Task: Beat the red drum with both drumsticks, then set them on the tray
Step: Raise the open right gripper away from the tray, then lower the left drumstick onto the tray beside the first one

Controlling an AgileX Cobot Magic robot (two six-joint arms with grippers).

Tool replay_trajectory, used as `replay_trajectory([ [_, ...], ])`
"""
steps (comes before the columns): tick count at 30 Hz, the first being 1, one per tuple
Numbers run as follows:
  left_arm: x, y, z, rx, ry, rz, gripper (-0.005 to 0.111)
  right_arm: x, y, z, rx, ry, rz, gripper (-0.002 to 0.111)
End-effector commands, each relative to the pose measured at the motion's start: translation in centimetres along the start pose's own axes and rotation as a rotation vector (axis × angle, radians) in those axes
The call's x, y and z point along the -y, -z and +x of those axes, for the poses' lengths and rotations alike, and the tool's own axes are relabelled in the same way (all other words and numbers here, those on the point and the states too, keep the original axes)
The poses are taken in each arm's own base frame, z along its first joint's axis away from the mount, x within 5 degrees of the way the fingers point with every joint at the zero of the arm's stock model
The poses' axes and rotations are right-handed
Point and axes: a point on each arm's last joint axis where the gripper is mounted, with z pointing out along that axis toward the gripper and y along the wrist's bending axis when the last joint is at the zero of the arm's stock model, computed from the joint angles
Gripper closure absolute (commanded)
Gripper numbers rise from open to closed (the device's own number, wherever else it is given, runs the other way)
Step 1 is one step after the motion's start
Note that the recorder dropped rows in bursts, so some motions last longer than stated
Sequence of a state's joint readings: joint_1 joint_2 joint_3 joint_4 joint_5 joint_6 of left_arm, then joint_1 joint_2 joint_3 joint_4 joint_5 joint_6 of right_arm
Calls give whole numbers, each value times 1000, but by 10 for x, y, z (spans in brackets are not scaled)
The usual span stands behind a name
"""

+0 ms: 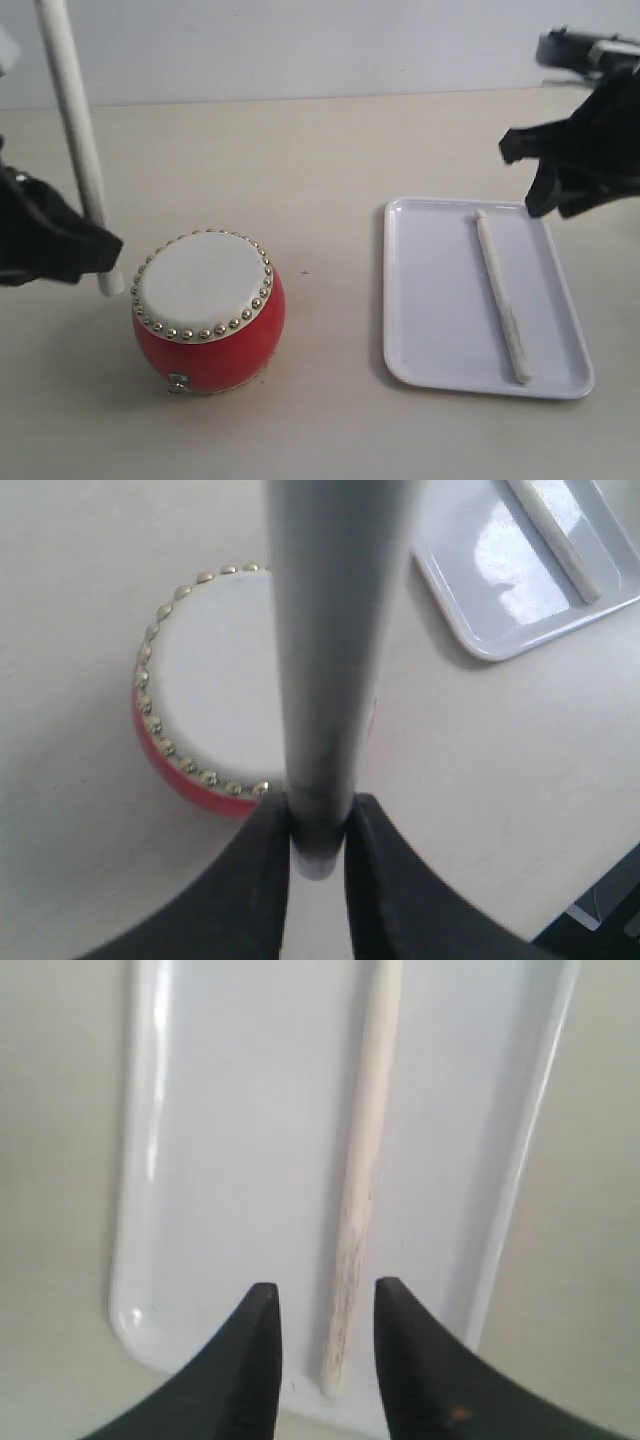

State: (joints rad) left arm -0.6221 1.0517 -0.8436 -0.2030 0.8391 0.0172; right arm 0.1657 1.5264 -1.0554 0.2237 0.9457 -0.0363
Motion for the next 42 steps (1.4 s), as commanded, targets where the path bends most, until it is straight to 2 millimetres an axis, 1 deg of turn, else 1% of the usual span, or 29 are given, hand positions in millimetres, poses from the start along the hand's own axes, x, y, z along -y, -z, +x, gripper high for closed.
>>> replay_trajectory([
  [1, 5, -33, -40, -33, 29, 27, 107, -10, 72, 16, 296, 57, -13, 76],
  [3, 13, -47, -53, -68, 13, 45, 107, -13, 94, 26, 377, 65, -28, 76],
  [4, 22, -58, -62, -93, -3, 59, 107, -16, 108, 33, 427, 70, -39, 76],
  [7, 48, -78, -84, -100, -25, 96, 107, -19, 132, 50, 507, 87, -48, 76],
  [10, 68, -100, -101, -104, -19, 110, 107, -21, 147, 63, 549, 99, -54, 76],
  [14, 76, -127, -114, -143, 45, 95, 107, -22, 155, 75, 555, 106, -59, 76],
  [17, 78, -150, -117, -241, 75, 74, 107, -22, 157, 79, 548, 110, -58, 76],
  [19, 81, -168, -116, -333, 90, 78, 107, -22, 156, 80, 526, 110, -58, 76],
  [23, 87, -199, -115, -486, 127, 107, 107, -20, 146, 84, 479, 105, -57, 76],
  [26, 91, -210, -119, -551, 117, 123, 107, -17, 132, 88, 427, 95, -52, 76],
  [30, 99, -215, -129, -551, 139, 177, 107, -12, 111, 95, 370, 80, -46, 76],
  [32, 103, -221, -131, -563, 163, 214, 107, -10, 104, 96, 358, 75, -43, 76],
  [34, 105, -229, -131, -577, 187, 240, 107, -10, 102, 97, 358, 67, -44, 76],
  [38, 105, -254, -121, -630, 220, 251, 107, -11, 107, 99, 384, 70, -46, 76],
  [40, 105, -262, -118, -648, 229, 259, 107, -11, 111, 102, 404, 75, -44, 76],
  [42, 105, -265, -118, -650, 231, 266, 107, -11, 115, 105, 423, 81, -41, 76],
])
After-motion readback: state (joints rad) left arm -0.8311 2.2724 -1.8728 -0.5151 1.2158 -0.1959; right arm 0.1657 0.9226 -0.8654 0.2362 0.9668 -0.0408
